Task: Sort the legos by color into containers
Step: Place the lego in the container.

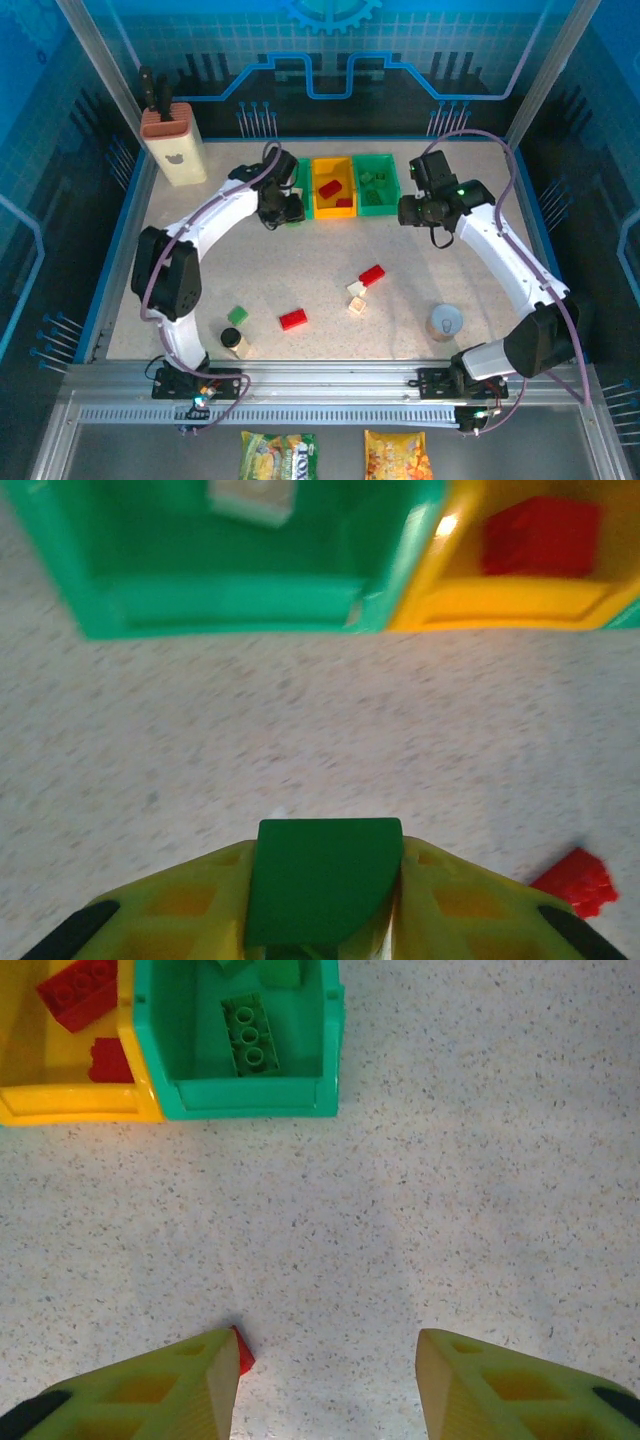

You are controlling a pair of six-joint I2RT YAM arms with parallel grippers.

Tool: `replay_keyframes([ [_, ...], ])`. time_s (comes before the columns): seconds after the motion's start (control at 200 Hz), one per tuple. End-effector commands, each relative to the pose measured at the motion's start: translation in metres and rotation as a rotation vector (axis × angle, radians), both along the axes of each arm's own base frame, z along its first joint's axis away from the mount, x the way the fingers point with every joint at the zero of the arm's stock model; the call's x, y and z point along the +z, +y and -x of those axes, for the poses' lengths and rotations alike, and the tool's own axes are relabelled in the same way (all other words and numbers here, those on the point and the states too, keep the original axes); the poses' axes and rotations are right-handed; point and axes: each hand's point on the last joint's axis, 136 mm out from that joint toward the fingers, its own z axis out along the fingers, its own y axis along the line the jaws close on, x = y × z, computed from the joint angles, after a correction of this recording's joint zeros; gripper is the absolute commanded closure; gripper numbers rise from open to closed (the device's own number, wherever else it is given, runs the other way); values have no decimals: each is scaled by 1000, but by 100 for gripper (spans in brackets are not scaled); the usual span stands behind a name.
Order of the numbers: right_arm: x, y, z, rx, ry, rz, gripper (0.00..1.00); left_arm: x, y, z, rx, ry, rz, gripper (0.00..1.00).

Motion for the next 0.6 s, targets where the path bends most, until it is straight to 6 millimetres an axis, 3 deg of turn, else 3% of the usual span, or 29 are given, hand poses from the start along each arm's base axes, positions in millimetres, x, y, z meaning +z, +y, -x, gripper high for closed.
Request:
replay_keyframes([
  [0.0, 3, -8, 9, -31, -1, -27, 49, 22, -38, -23, -46, -78, 79, 67],
  [0.125, 2, -14, 13, -43, -3, -29, 49, 35, -75, -48, -80, -147, 134, 67],
  [0.38, 4, -23, 18, -58, -4, -24, 49, 41, -148, -101, -119, -291, 236, 67],
  [0.595, 4, -24, 23, -58, 3, -25, 49, 37, -184, -136, -90, -414, 276, 67],
])
